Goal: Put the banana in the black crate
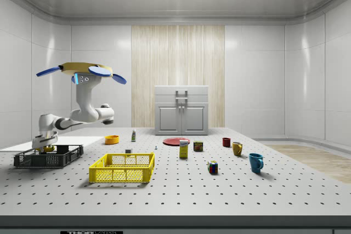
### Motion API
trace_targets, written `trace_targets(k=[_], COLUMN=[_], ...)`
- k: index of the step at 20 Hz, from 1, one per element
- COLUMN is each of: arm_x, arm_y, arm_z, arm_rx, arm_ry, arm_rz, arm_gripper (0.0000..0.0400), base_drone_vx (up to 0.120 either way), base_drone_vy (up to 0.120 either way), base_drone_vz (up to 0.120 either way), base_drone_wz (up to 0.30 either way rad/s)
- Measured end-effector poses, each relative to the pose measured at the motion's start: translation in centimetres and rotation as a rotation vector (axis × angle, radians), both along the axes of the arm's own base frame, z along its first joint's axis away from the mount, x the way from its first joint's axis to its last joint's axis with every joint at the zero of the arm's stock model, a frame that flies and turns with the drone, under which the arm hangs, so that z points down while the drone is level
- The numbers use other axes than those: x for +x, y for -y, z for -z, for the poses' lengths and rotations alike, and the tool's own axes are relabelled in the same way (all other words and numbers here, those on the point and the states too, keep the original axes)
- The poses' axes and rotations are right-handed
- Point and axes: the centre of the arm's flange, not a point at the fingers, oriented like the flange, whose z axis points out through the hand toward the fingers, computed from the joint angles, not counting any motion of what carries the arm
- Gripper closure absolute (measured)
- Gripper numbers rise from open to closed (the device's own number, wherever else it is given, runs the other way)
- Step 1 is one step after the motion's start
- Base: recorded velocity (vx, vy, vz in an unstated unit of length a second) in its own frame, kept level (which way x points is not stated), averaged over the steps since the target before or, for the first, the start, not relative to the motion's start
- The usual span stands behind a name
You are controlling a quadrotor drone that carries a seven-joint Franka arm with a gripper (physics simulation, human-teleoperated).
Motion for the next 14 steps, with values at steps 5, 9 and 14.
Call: trace_targets(k=[5, 9, 14], arm_x=[0.0, 0.0, 0.0], arm_y=[0.0, 0.0, 0.0], arm_z=[-1.4, -1.8, -1.6], arm_rx=[0.0, 0.004, 0.006], arm_ry=[0.0, 0.001, 0.003], arm_rz=[0.001, 0.017, 0.032], arm_gripper=[0.0199, 0.0087, 0.0025], base_drone_vx=[0.0, 0.0, 0.0], base_drone_vy=[0.0, 0.0, 0.0], base_drone_vz=[0.0, 0.0, 0.0], base_drone_wz=[0.0, 0.0, 0.0])
